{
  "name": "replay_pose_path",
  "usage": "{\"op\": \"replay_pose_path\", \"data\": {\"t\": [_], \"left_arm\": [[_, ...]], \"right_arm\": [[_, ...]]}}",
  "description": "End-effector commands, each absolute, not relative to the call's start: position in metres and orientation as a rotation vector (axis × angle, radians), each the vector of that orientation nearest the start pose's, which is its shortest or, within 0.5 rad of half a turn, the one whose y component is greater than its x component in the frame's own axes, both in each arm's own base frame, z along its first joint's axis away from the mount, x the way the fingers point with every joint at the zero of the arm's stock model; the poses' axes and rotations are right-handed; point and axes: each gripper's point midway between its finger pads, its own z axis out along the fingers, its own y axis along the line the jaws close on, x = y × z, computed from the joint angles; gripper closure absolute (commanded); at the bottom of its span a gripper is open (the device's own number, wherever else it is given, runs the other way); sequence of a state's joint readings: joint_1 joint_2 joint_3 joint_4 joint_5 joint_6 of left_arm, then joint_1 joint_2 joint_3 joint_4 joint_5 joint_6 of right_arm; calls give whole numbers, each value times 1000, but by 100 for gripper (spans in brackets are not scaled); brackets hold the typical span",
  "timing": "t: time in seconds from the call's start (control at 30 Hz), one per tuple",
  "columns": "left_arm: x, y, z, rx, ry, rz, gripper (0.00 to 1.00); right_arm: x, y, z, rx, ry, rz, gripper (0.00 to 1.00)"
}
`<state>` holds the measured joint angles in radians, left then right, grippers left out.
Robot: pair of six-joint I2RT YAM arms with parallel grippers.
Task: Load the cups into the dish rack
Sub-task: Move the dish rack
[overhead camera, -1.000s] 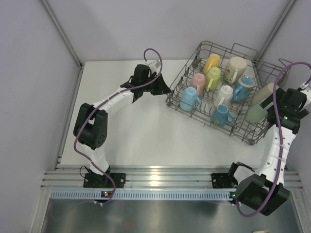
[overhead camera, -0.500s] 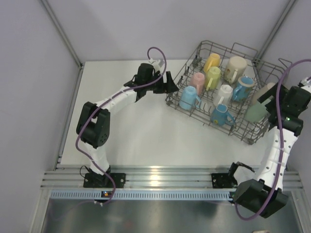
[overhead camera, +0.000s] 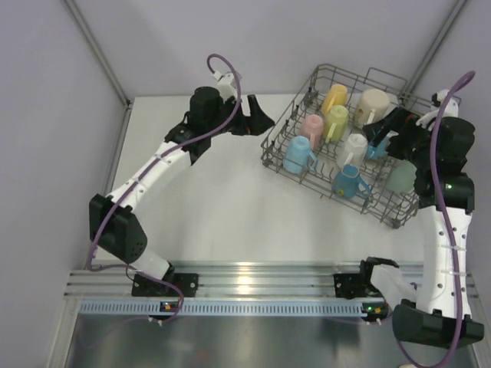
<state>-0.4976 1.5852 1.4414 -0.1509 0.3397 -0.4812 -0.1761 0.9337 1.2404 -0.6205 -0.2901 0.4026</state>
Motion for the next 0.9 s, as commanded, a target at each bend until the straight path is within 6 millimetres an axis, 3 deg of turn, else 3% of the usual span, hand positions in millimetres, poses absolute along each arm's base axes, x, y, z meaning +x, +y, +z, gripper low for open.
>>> {"op": "replay_pose_path", "data": {"t": [0.0,0.03,0.13,0.2,0.23,0.3,0.4,0.57,0.87], "left_arm": [[362,-280,360,288,1803,-975,2],[343,-274,384,312,1743,-999,2],[317,-263,399,334,1691,-1017,2],[293,-250,424,328,1611,-1036,2],[287,-248,418,321,1615,-1043,2],[266,-239,440,327,1533,-1074,2],[250,-233,446,328,1504,-1097,2],[237,-234,447,352,1506,-1137,2],[234,-232,445,355,1523,-1136,2]], "right_arm": [[278,66,408,134,1698,658,1],[272,74,412,100,1683,690,1],[256,78,431,76,1611,704,1],[247,80,437,64,1595,709,0],[242,83,438,48,1601,718,1],[238,83,441,42,1602,715,1],[232,89,447,28,1583,754,1],[211,105,462,-67,1487,838,1],[207,106,459,-117,1492,807,0]]}}
